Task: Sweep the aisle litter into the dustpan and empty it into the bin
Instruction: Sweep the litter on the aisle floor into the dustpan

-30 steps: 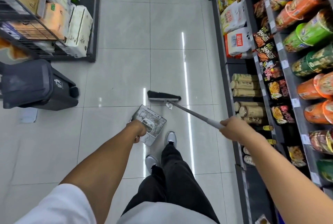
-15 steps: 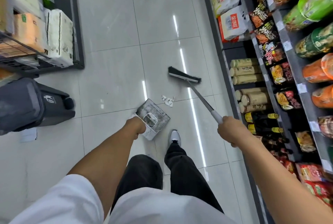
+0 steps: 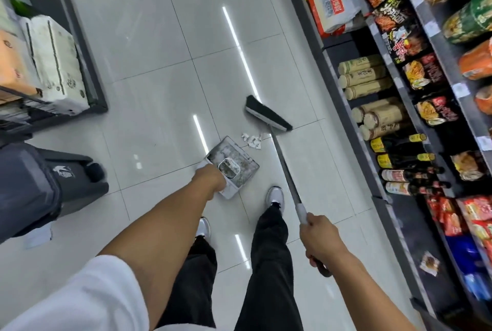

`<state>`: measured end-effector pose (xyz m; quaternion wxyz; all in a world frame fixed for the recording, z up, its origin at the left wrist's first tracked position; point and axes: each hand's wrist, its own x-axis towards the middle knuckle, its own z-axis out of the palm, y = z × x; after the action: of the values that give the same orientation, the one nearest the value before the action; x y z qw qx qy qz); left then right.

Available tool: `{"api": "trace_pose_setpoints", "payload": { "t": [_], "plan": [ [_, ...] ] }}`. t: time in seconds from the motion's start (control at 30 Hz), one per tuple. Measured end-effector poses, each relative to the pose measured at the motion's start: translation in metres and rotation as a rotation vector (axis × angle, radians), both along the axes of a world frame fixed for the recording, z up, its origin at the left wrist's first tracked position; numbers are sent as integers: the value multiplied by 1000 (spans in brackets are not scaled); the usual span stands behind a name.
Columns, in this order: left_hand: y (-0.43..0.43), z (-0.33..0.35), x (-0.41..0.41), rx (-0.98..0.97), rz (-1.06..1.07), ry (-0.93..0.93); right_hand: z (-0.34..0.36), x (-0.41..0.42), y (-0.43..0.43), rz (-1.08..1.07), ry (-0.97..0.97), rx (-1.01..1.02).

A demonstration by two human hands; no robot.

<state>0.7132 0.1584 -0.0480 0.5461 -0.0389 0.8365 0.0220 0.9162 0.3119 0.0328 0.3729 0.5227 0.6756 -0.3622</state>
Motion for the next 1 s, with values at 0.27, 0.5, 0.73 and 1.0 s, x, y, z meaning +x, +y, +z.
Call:
{"api": "trace_pose_setpoints", "payload": {
  "t": [0.27, 0.5, 0.73, 1.0],
  "plan": [
    [6, 4, -6, 54, -55, -3, 103, 26, -44, -409, 125, -265],
    [6, -6, -3, 56, 56, -15, 57, 7, -15, -257, 125, -40],
    [5, -17, 0, 47, 69, 17, 66, 49, -52, -112, 36, -160],
    [10, -33, 8, 64, 120, 39, 92, 29, -11, -253, 122, -108]
  ]
}}
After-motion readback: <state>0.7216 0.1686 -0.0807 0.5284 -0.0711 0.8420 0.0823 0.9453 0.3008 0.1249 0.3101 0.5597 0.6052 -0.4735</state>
